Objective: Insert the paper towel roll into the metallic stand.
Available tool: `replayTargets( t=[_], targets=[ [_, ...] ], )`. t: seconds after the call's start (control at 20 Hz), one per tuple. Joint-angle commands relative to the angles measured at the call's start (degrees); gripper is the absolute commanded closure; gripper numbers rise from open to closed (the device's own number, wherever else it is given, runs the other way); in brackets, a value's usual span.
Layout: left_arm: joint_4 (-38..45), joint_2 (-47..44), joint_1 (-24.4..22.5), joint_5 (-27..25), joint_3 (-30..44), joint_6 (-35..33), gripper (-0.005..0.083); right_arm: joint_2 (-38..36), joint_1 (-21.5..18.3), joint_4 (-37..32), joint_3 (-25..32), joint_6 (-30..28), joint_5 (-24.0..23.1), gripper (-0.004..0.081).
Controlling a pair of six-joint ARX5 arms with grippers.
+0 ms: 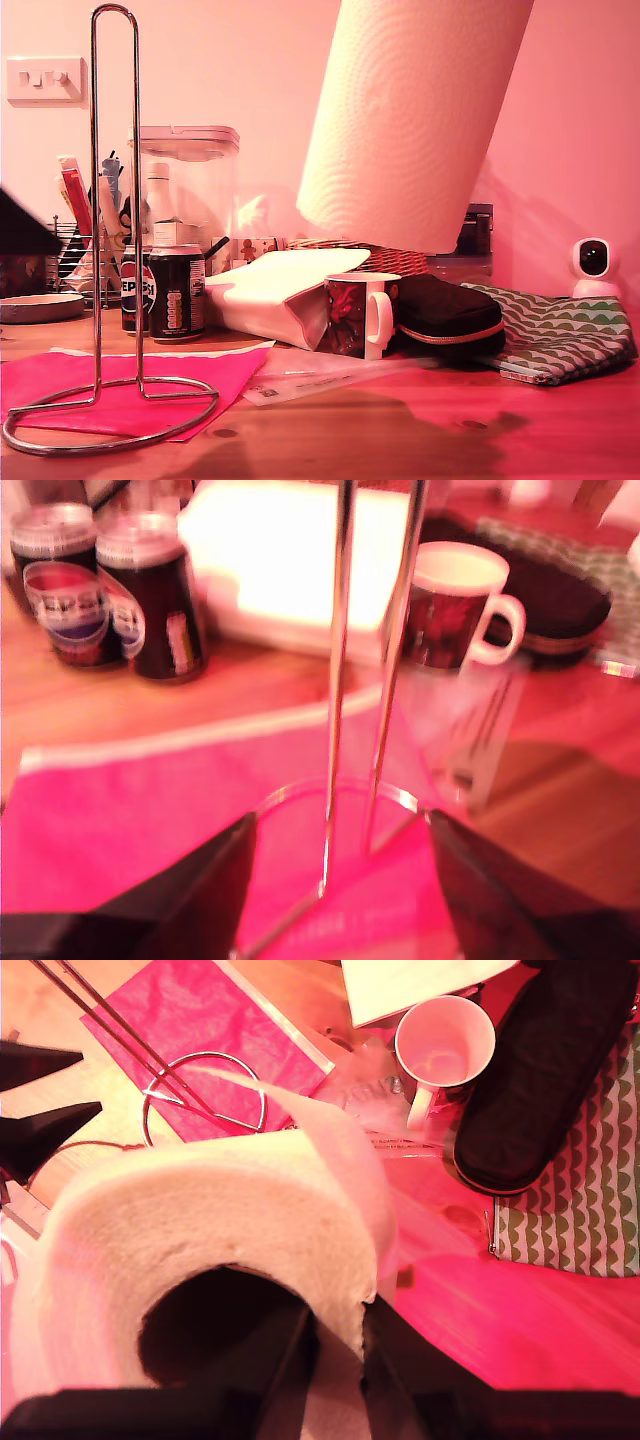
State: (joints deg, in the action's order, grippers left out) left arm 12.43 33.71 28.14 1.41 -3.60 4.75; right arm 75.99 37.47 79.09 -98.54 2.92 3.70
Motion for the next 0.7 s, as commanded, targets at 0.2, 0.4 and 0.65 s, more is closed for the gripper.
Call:
replayTargets(
  t=[0.2,0.4,0.65],
  targets=[
    [9.68,4.76,0.11,-0.39,4.00,-1.40,0.0258,-0.39,-0.15,-1.09,-0.59,0.28,1.84,0.0783],
    [15.63,11.10,0.11,-0.37,4.00,-1.81,0.0259,-0.39,-0.15,-1.20,-1.31,1.62,3.43,0.0783],
    [26.32,23.19,0.11,-0.37,4.00,-2.82,0.0265,-0.39,-0.15,-1.22,-3.82,1.92,3.41,0.0783]
  ],
)
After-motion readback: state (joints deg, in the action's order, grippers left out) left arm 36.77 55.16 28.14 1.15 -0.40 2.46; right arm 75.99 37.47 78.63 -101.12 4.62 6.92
